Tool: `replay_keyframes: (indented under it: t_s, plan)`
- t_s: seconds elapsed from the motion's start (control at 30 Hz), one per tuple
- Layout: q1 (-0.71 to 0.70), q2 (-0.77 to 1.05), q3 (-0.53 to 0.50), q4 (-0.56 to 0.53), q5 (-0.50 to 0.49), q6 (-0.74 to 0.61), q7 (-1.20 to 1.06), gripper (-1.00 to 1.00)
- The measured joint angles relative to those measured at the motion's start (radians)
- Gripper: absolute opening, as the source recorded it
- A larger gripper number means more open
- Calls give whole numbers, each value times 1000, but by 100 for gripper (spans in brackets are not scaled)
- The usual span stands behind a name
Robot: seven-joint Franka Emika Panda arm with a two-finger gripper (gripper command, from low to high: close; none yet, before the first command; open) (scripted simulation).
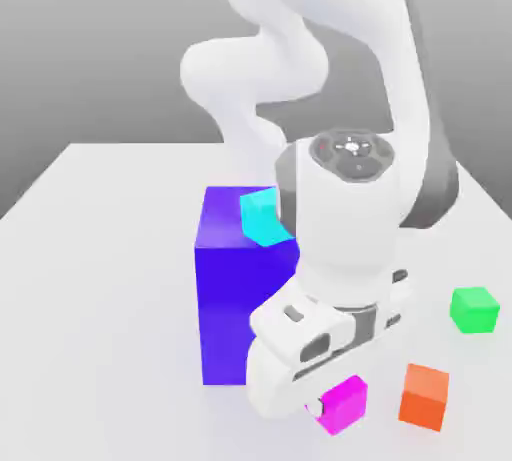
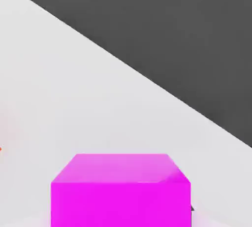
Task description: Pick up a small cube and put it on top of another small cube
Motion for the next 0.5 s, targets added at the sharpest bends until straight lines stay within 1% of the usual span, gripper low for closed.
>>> replay_keyframes:
  t_s: [0.13, 0.23, 0.37, 0.4, 0.5]
  plan:
    - [152, -111, 128, -104, -52, 3, 94, -100]
    - [351, -169, 218, -171, -102, 27, 180, -100]
    - [372, -62, 202, -182, -170, 148, 248, -100]
    - [377, -33, 194, -181, -184, 176, 258, 100]
    - [377, -33, 194, -181, -184, 176, 258, 100]
